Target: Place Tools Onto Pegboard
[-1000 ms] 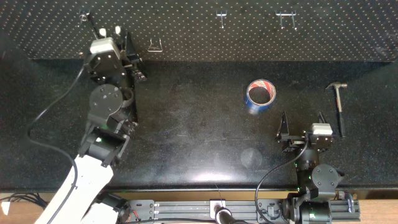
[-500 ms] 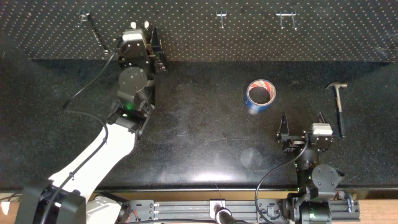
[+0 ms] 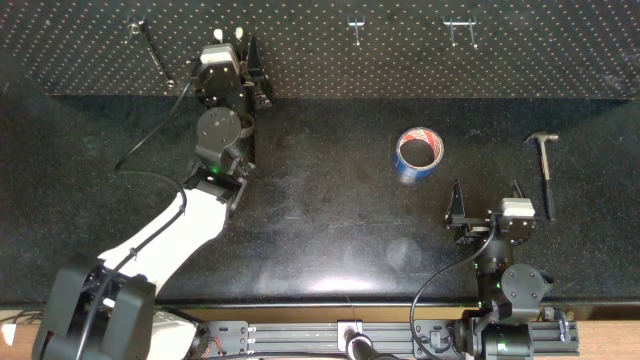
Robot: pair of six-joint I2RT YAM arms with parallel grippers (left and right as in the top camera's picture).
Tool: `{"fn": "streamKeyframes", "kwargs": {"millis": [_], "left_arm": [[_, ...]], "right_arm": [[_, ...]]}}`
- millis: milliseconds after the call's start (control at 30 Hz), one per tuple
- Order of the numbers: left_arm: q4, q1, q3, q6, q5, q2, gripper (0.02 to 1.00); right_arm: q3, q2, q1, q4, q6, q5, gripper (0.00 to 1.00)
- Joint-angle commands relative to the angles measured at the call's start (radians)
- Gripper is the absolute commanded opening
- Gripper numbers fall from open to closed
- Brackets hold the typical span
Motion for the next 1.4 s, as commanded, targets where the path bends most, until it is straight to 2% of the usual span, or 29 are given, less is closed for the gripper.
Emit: {"fn": "streamKeyframes", "kwargs": {"millis": [33, 167, 300, 333, 367, 400, 467, 500, 567, 600, 633, 733, 767, 800, 900, 967, 1033, 1133, 1167, 1400], "left_arm": [[0.014, 0.026, 0.018, -0.005, -0.004, 0.008, 0.027], [-0.036, 0.032, 0.018, -0.006, 0.053, 0.024, 0.029], [-0.036, 0.032, 0.018, -0.006, 0.060, 0.026, 0.029], [-0.039, 0.032, 0.018, -0.005, 0.060, 0.026, 0.169], [-0.045, 0.032, 0.018, -0.005, 0.059, 0.026, 0.516], [-0.055, 0.032, 0.018, -0.006, 0.059, 0.026, 0.621], [-0.058, 0.032, 0.018, -0.005, 0.059, 0.026, 0.746], [-0.058, 0.032, 0.018, -0.006, 0.059, 0.026, 0.844], [-0.058, 0.032, 0.018, -0.006, 0.059, 0.026, 0.906], [-0.064, 0.032, 0.018, -0.006, 0.060, 0.019, 0.904], [-0.139, 0.032, 0.018, -0.006, 0.060, -0.035, 0.993], [-0.688, 0.032, 0.003, -0.006, 0.060, -0.372, 0.996], [-0.781, 0.040, -0.048, -0.006, 0.062, -0.505, 0.993], [-0.794, 0.077, -0.214, -0.006, 0.153, -0.757, 0.993], [-0.825, 0.226, -0.506, -0.005, 0.433, -1.192, 0.993], [-0.832, 0.361, -0.640, -0.005, 0.554, -1.371, 0.993], [-0.830, 0.451, -0.729, -0.005, 0.561, -1.535, 0.993], [-0.853, 0.451, -0.729, 0.025, 0.558, -1.534, 0.993], [-0.921, 0.450, -0.729, 0.025, 0.557, -1.534, 0.993], [-0.922, 0.450, -0.729, 0.026, 0.557, -1.533, 0.993]], "right_arm": [[-0.005, -0.005, -0.004, -0.002, 0.001, -0.002, 0.976], [-0.005, -0.005, -0.004, -0.002, 0.001, -0.002, 0.976], [-0.005, -0.005, -0.004, -0.002, 0.001, -0.002, 0.976], [-0.005, -0.005, -0.004, -0.002, 0.001, -0.002, 0.976], [-0.005, -0.005, -0.004, -0.002, 0.001, -0.002, 0.976], [-0.005, -0.005, -0.004, -0.002, 0.001, -0.002, 0.976], [-0.005, -0.005, -0.004, -0.002, 0.001, -0.002, 0.974], [-0.005, -0.005, -0.004, -0.002, 0.001, -0.002, 0.976], [-0.005, -0.005, -0.004, -0.002, 0.001, -0.002, 0.976], [-0.005, -0.005, -0.004, -0.002, 0.001, -0.002, 0.976], [-0.005, -0.005, -0.004, -0.002, 0.001, -0.002, 0.976], [-0.005, -0.005, -0.004, -0.002, 0.001, -0.002, 0.976], [-0.005, -0.005, -0.004, -0.002, 0.001, -0.002, 0.976], [-0.005, -0.005, -0.004, -0.002, 0.001, -0.002, 0.976], [-0.005, -0.005, -0.004, -0.002, 0.001, -0.002, 0.974], [-0.005, -0.005, -0.004, -0.002, 0.001, -0.002, 0.976], [-0.005, -0.005, -0.004, -0.002, 0.001, -0.002, 0.976], [-0.005, -0.005, -0.004, -0.002, 0.001, -0.002, 0.976], [-0.005, -0.005, -0.004, -0.002, 0.001, -0.002, 0.976], [-0.005, -0.005, -0.004, -0.002, 0.001, -0.002, 0.976]]}}
